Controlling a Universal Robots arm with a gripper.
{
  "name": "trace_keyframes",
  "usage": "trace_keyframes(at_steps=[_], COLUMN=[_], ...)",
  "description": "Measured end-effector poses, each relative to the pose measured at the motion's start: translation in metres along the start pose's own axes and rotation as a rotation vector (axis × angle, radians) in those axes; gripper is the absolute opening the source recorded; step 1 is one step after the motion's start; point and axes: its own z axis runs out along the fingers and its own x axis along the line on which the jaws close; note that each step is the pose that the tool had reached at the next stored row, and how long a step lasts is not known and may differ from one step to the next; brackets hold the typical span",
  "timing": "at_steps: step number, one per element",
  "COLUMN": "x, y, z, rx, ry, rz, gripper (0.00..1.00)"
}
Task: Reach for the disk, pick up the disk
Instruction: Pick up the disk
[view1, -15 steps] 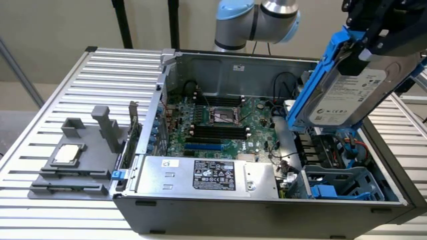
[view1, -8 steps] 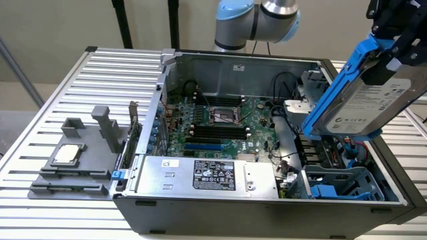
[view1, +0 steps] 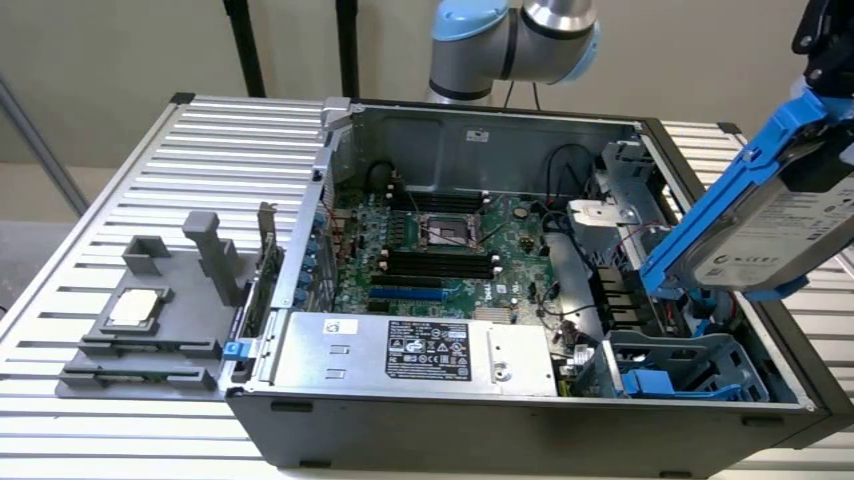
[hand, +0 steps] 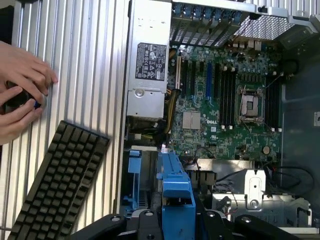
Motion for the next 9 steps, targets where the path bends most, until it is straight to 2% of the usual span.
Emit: trace_keyframes(at_steps=[3,9], x=[0.0031,0.0032], y=[-0.0061,-0.0066], z=[-0.0006,-0.0006], rx=[0.0002,0.0003], ry=[0.0001,-0.0007], rz=[0.000,0.000], gripper=[0.33,0.33])
